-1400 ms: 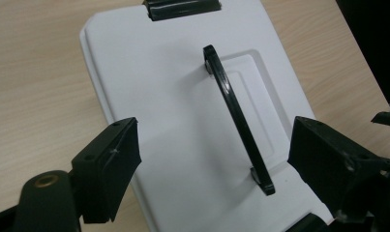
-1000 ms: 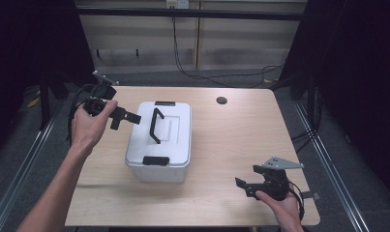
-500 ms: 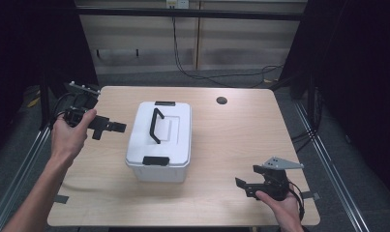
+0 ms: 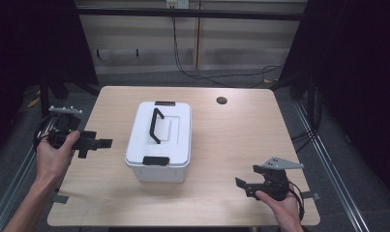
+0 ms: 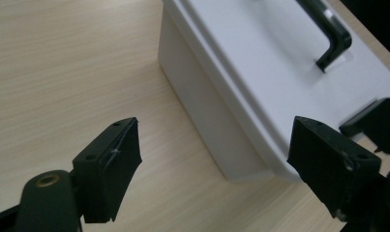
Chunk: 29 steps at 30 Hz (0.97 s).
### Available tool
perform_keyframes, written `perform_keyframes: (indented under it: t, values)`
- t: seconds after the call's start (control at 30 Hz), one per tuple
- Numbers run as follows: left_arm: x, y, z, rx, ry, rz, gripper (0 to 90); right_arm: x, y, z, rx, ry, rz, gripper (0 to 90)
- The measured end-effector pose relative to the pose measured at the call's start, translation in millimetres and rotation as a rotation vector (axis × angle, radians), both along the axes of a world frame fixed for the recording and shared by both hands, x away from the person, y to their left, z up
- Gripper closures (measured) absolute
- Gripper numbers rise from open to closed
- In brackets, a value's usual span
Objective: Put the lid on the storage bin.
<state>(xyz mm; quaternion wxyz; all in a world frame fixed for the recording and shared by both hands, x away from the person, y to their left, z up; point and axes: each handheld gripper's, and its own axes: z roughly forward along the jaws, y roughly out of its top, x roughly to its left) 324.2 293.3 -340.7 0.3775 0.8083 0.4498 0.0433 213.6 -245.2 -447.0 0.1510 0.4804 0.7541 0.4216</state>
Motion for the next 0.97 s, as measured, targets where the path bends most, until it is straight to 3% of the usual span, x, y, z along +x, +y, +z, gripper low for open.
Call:
perform_keyframes:
  t: [0.2,0.53,0.73,0.77,0.83,0.9,0.97]
  values:
    - [-21.8,13.9,-11.4,-0.006,-0.012,0.003,18.7,0.6,-0.1,-0.2,0.002,0.002,-0.008,14.8]
    - [-35.0,28.8,-55.8,-0.040,0.032,0.046,18.2,0.1,0.0,-0.4,0.001,0.000,-0.005,14.9]
    - [-42.9,24.9,-83.9,-0.001,0.050,0.051,17.3,0.8,0.8,-2.3,0.022,-0.004,-0.033,15.0]
    - [-44.9,23.9,-85.9,0.015,0.029,0.046,17.8,1.2,1.0,-3.2,0.028,0.000,-0.041,15.0]
    - [-45.2,24.8,-87.0,0.044,0.019,0.050,18.0,3.0,1.8,-5.1,0.021,0.007,-0.060,15.3]
    - [-47.0,26.7,-92.0,0.005,0.014,0.043,17.3,5.9,2.5,-7.6,0.004,0.016,-0.069,16.6]
    - [-49.3,26.1,-101.8,-0.022,0.064,0.023,17.3,9.7,4.6,-13.4,-0.067,0.055,-0.087,18.5]
